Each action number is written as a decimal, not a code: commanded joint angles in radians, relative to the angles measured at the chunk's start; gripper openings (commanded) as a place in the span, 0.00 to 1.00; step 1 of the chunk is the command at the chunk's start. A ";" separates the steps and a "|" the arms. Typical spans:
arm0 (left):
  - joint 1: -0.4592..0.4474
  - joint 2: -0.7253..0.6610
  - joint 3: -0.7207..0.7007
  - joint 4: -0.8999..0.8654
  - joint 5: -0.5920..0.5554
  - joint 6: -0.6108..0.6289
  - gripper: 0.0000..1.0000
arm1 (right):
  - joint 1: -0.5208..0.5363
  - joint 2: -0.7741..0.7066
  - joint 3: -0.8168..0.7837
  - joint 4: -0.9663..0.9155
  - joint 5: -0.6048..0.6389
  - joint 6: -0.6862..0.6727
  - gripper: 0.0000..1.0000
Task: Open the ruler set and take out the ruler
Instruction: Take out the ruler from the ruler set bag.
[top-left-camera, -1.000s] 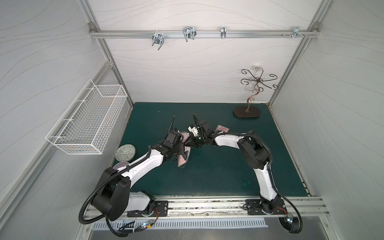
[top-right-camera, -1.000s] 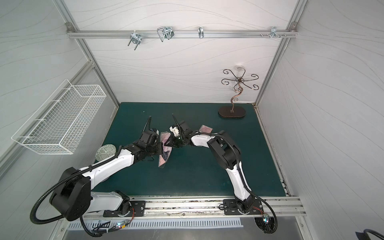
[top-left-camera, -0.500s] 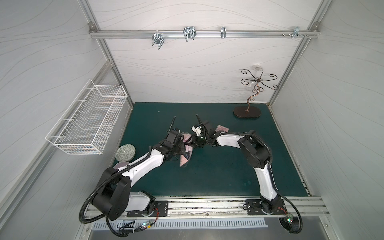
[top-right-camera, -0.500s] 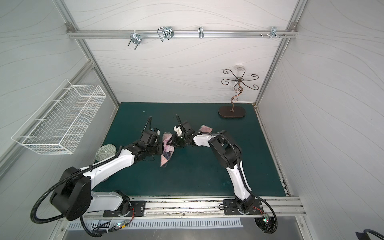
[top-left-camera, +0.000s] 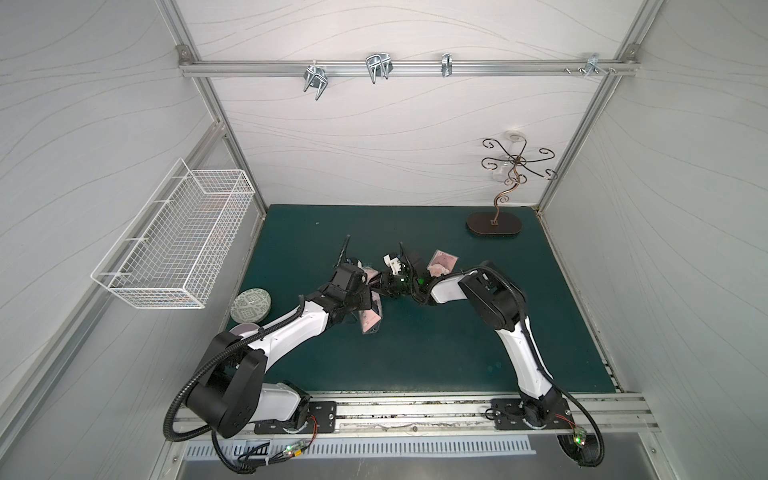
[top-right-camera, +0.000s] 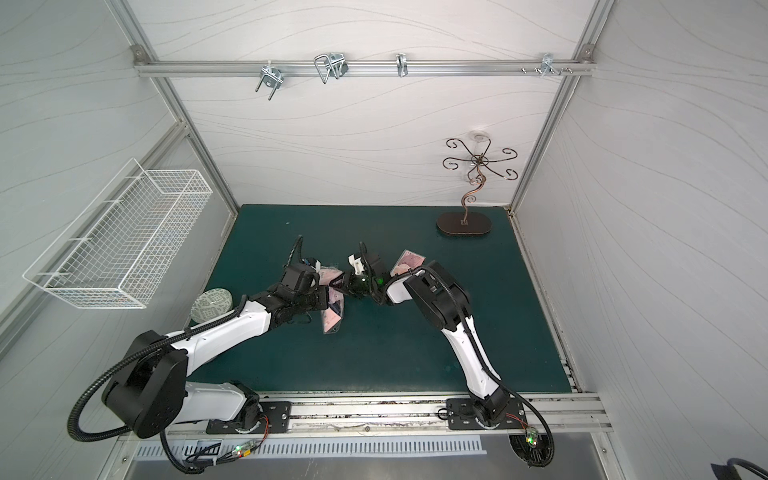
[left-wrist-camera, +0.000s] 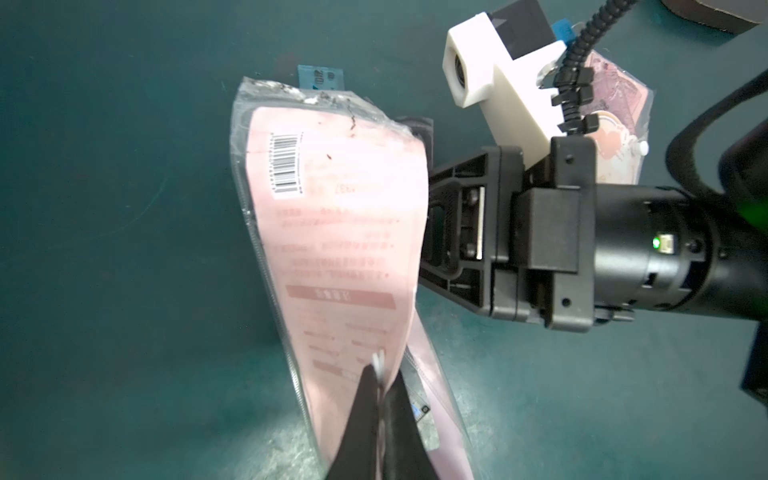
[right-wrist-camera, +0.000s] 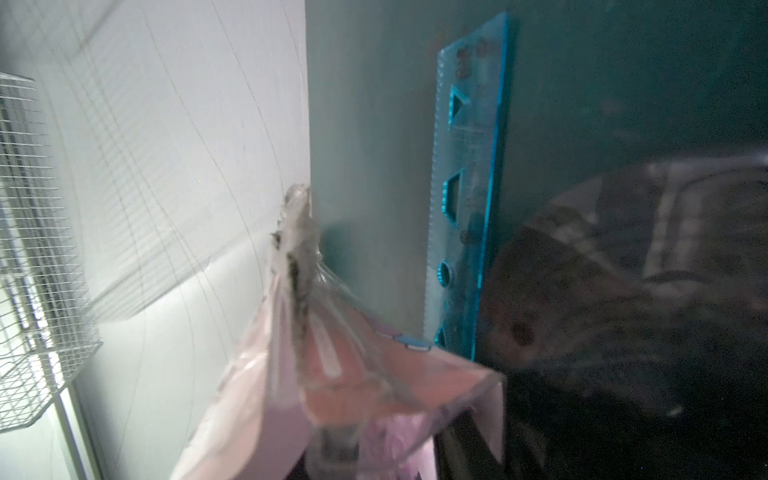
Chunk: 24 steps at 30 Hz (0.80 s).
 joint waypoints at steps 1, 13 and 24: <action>-0.008 -0.025 -0.001 0.061 0.050 0.000 0.00 | -0.015 0.039 -0.011 0.152 0.058 0.064 0.31; 0.026 -0.077 -0.030 0.036 0.054 -0.010 0.00 | -0.024 0.034 -0.038 0.220 0.084 0.068 0.01; 0.054 -0.064 -0.034 0.017 0.050 0.001 0.00 | -0.042 -0.068 -0.126 0.286 0.034 0.024 0.00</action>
